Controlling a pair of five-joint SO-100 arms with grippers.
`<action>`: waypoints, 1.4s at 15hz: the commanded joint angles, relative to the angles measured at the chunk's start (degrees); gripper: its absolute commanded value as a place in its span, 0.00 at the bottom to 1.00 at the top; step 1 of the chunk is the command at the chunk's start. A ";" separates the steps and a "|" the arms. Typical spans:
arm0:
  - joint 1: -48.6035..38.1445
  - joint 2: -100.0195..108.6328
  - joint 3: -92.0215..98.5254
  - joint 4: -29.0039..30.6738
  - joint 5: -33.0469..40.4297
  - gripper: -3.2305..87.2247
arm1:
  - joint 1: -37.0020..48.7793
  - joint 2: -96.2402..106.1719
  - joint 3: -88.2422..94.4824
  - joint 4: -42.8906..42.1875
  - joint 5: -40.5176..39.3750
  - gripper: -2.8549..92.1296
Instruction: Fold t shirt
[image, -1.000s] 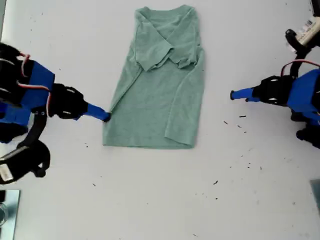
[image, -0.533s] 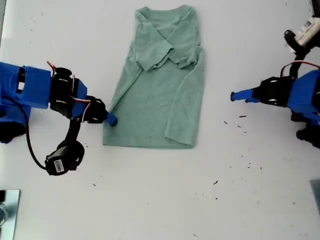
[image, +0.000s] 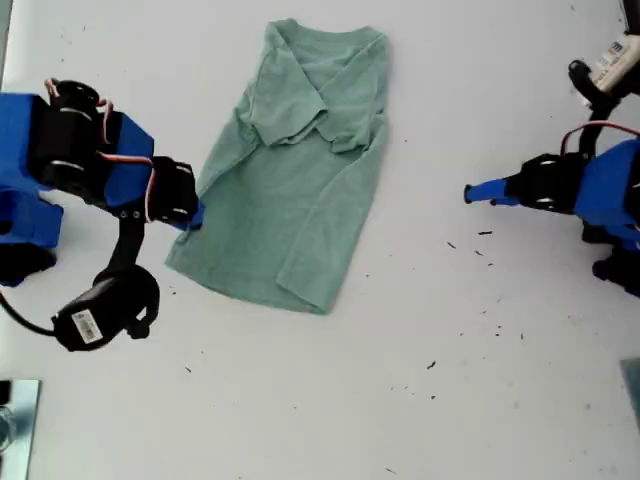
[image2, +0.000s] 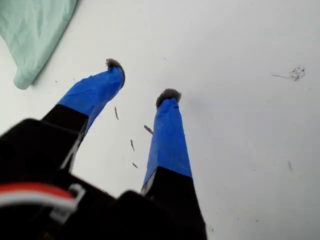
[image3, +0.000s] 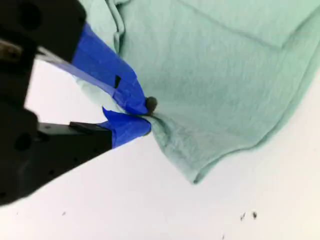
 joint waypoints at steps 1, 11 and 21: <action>2.37 -7.65 -15.21 0.44 2.46 0.03 | -0.44 0.26 3.16 0.09 -0.09 0.20; -1.49 -13.89 -34.63 7.47 12.30 0.38 | -1.32 0.26 3.16 0.09 1.23 0.21; 4.22 38.58 31.03 -7.82 -3.69 0.09 | -13.62 -10.72 -13.71 -4.22 2.29 0.05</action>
